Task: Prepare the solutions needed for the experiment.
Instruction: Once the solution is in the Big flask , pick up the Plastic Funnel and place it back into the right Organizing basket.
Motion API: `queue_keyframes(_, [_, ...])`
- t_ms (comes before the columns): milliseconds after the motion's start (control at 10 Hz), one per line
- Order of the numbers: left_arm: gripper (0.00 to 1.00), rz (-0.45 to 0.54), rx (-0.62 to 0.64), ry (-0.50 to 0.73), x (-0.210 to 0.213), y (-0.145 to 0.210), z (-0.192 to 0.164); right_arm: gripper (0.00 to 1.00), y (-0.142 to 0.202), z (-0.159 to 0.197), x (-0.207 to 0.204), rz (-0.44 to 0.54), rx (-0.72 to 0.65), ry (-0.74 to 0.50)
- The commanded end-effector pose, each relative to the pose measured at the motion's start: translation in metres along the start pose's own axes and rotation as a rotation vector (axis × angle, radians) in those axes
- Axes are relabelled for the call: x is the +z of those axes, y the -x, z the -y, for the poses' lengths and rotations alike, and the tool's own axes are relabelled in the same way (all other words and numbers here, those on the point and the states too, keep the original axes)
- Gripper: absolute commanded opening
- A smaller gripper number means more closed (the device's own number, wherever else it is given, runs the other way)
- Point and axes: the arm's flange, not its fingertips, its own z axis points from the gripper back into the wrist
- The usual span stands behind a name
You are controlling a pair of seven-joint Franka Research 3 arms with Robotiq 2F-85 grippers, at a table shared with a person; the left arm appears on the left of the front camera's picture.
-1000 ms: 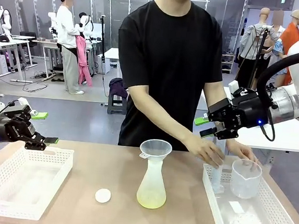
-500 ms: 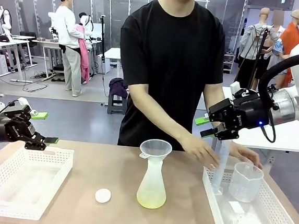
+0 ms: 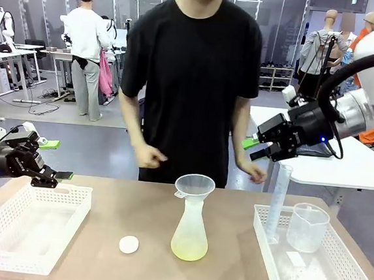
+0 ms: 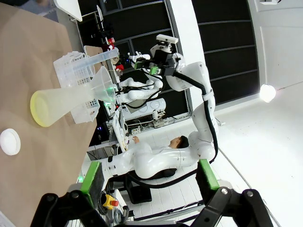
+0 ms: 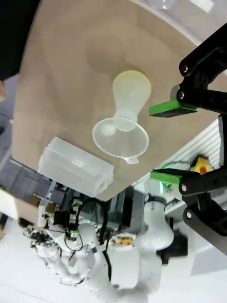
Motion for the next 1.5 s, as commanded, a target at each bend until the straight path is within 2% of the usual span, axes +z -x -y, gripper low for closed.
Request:
queue_keyframes(0, [1.00,0.008,-0.005,0.008,-0.002,0.000,0.003,0.56,-0.021,-0.006,-0.012,-0.049,0.172,0.072])
queue_keyframes(300, [1.00,0.008,-0.005,0.008,-0.002,0.000,0.003,0.56,-0.041,-0.030,-0.033,-0.114,0.377,0.164])
queue_keyframes(500, [1.00,0.008,-0.005,0.008,-0.002,0.000,0.003,0.56,-0.047,-0.042,-0.045,-0.140,0.454,0.202])
queue_keyframes(600, [1.00,0.008,-0.005,0.008,-0.002,0.000,0.003,0.56,-0.047,-0.046,-0.049,-0.152,0.469,0.219])
queue_keyframes(700, [1.00,0.008,-0.005,0.008,-0.002,0.000,0.003,0.56,-0.042,-0.043,-0.041,-0.147,0.404,0.169])
queue_keyframes(1100, [1.00,0.008,-0.005,0.008,-0.002,0.000,0.003,0.56,-0.042,-0.043,-0.041,-0.147,0.404,0.169])
queue_keyframes(1200, [1.00,0.008,-0.005,0.008,-0.002,0.000,0.003,0.56,-0.043,-0.042,-0.041,-0.151,0.419,0.186])
queue_keyframes(1400, [1.00,0.008,-0.005,0.008,-0.002,0.000,0.003,0.56,-0.055,-0.052,-0.061,-0.232,0.501,0.279])
